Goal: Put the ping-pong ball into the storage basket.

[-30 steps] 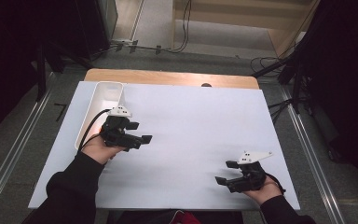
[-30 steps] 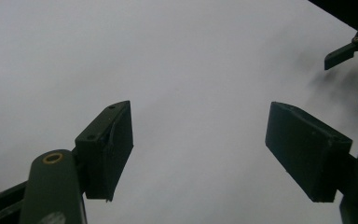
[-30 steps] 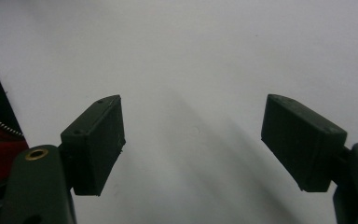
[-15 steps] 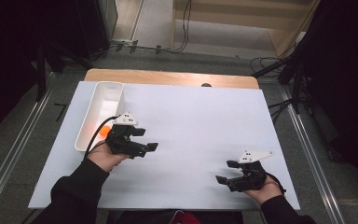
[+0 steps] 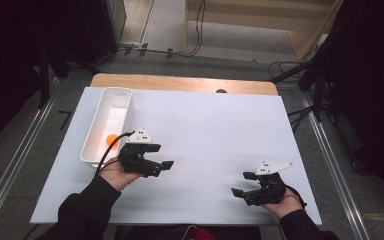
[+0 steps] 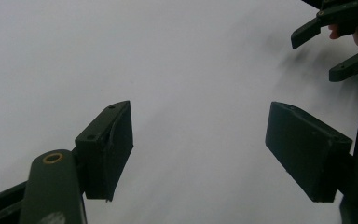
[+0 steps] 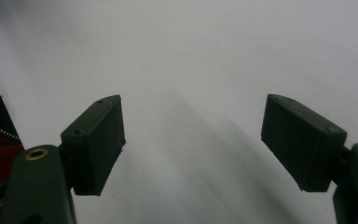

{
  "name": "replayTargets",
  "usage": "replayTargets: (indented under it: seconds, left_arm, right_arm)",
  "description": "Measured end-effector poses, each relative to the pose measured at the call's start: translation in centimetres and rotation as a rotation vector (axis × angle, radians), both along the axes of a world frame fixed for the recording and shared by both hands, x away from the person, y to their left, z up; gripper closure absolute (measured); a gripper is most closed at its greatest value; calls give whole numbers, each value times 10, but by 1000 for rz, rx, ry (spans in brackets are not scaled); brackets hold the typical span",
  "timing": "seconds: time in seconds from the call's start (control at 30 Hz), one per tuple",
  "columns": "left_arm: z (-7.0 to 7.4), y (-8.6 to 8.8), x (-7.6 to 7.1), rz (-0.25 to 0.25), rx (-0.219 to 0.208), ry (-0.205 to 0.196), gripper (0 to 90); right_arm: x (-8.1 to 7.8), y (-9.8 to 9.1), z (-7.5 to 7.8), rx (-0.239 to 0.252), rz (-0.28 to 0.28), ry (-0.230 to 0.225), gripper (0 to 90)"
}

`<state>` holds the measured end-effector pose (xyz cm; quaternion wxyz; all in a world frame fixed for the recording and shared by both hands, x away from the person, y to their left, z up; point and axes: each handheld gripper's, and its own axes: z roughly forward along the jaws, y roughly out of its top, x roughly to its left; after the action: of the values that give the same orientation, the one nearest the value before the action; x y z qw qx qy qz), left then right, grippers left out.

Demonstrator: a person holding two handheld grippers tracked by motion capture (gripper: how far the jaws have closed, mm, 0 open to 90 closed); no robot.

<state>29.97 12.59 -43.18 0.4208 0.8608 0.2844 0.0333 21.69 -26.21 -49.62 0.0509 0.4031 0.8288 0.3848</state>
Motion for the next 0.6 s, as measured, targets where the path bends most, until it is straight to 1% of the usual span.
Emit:
replayTargets:
  seconds: [0.03, 0.07, 0.13, 0.17, 0.27, 0.47, 0.57, 0.6]
  left_arm:
    - [-1, 0, -1, 2, -7, -4, 234]
    - [-1, 0, -1, -8, -21, 3, 234]
    - [-3, 0, -2, -10, -26, 8, 209]
    - [-4, 0, -2, -21, -20, 13, 209]
    - [-7, -1, -3, -29, -7, 13, 209]
    - [-13, 0, -6, -38, 1, 18, 209]
    - [-15, 2, -7, -52, 15, 24, 209]
    - [-16, 3, -7, -48, 15, 26, 209]
  right_arm:
    - [0, 0, 0, -1, -1, -1, 201]
    - [0, 0, 0, 0, -1, -1, 201]
    - [0, 0, 0, -1, 0, -1, 201]
    - [0, 0, 0, -1, -1, 0, 201]
    - [0, 0, 0, 1, 0, 0, 201]
    - [0, 0, 0, -1, 0, -1, 201]
    - [0, 0, 0, -1, 1, -1, 201]
    - [0, 0, 0, -2, 4, -5, 201]
